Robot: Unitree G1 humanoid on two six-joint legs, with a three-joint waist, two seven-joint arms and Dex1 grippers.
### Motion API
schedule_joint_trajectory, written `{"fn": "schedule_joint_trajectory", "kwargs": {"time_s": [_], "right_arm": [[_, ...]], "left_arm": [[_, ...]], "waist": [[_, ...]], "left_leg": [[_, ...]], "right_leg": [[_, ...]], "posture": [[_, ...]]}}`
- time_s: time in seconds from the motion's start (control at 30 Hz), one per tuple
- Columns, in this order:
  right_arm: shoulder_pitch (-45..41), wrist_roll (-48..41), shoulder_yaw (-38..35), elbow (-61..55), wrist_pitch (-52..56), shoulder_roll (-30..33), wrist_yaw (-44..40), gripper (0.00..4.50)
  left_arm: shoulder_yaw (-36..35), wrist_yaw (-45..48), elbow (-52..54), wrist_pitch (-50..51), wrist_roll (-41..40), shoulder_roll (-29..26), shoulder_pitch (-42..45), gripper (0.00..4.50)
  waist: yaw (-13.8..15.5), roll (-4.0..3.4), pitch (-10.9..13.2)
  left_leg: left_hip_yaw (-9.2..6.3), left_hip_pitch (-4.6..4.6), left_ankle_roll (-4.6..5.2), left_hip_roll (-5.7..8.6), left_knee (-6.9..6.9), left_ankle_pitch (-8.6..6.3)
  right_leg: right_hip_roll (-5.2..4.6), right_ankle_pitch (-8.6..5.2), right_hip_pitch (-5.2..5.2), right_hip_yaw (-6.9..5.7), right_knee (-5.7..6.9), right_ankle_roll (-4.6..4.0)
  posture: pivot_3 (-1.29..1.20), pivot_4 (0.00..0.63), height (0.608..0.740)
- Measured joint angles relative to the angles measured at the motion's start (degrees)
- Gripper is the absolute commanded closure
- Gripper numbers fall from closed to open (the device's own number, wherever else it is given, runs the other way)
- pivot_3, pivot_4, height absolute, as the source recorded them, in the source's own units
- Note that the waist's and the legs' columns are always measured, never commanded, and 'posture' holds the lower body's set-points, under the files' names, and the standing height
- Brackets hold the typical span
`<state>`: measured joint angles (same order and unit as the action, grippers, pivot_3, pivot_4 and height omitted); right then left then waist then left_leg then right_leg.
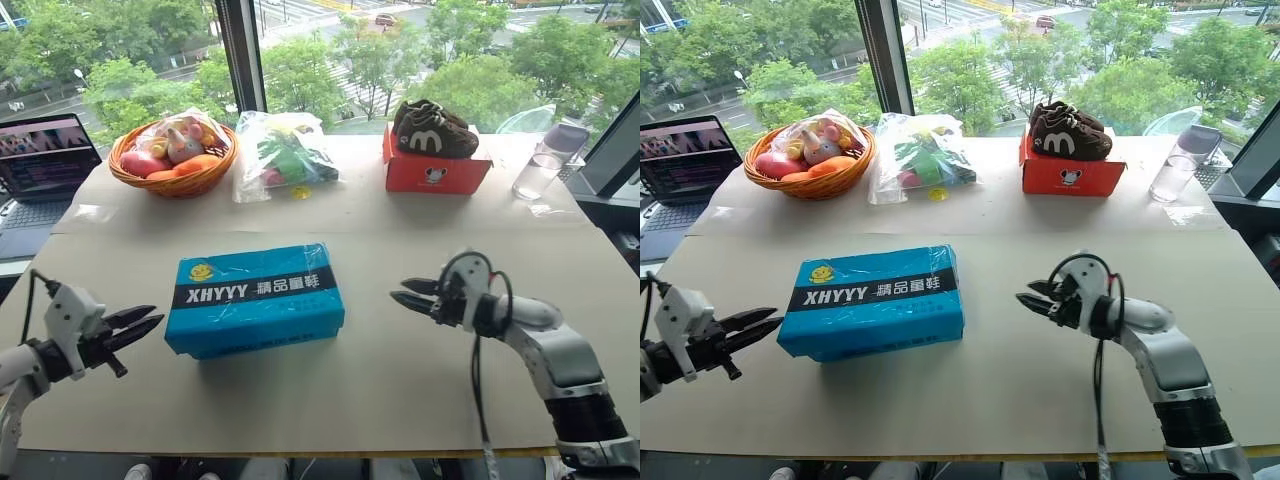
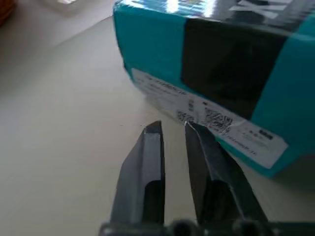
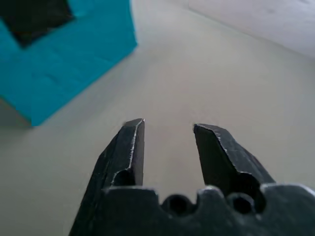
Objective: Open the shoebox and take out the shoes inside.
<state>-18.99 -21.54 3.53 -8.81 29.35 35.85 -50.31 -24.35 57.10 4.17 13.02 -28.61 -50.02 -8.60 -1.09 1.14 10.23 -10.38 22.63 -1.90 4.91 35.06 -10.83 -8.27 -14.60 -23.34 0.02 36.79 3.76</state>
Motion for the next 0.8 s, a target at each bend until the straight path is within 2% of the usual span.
{"fn": "schedule_joint_trajectory", "kwargs": {"time_s": [0.07,0.23,0.47,0.67,0.8], "right_arm": [[-0.7,0.2,1.4,0.0,0.1,-1.5,0.3,4.45],[-1.3,3.1,3.8,1.7,0.2,-2.6,2.3,4.45],[-4.4,7.4,8.2,4.6,0.1,-6.4,4.3,4.45],[-3.5,7.9,8.3,4.2,0.2,-5.8,4.4,4.45],[-1.3,7.8,5.1,3.9,0.8,-2.9,4.8,4.45]], "left_arm": [[0.6,-0.3,-0.5,0.6,0.2,0.0,1.3,4.50],[1.1,-1.6,-0.6,1.1,1.2,1.2,1.5,4.50],[4.9,-3.2,-6.3,1.0,7.2,1.0,4.4,4.50],[13.5,-2.3,-10.4,-2.9,13.8,1.4,11.3,4.50],[20.1,-0.3,-11.7,-3.2,15.7,5.2,19.7,4.50]], "waist": [[0.1,0.01,0.0],[0.2,0.02,0.0],[0.0,0.05,0.0],[0.4,0.09,0.0],[0.8,0.11,-0.1]], "left_leg": [[0.00,0.05,0.00,0.02,0.00,0.00],[0.07,0.23,0.00,0.08,0.01,0.00],[0.34,0.26,-0.01,0.01,0.02,0.02],[0.43,0.27,-0.01,0.07,0.08,0.02],[0.45,0.28,0.01,0.12,0.21,0.04]], "right_leg": [[-0.01,0.01,-0.05,0.01,-0.02,0.01],[-0.03,0.05,-0.33,0.14,0.01,0.00],[0.09,0.10,-0.68,0.46,0.29,-0.05],[0.06,0.35,-0.68,0.54,0.27,-0.29],[0.04,0.41,-0.62,0.55,0.28,-0.22]], "posture": [[0.00,0.150,0.740],[0.00,0.150,0.740],[0.00,0.150,0.740],[0.00,0.150,0.740],[0.00,0.150,0.740]]}}
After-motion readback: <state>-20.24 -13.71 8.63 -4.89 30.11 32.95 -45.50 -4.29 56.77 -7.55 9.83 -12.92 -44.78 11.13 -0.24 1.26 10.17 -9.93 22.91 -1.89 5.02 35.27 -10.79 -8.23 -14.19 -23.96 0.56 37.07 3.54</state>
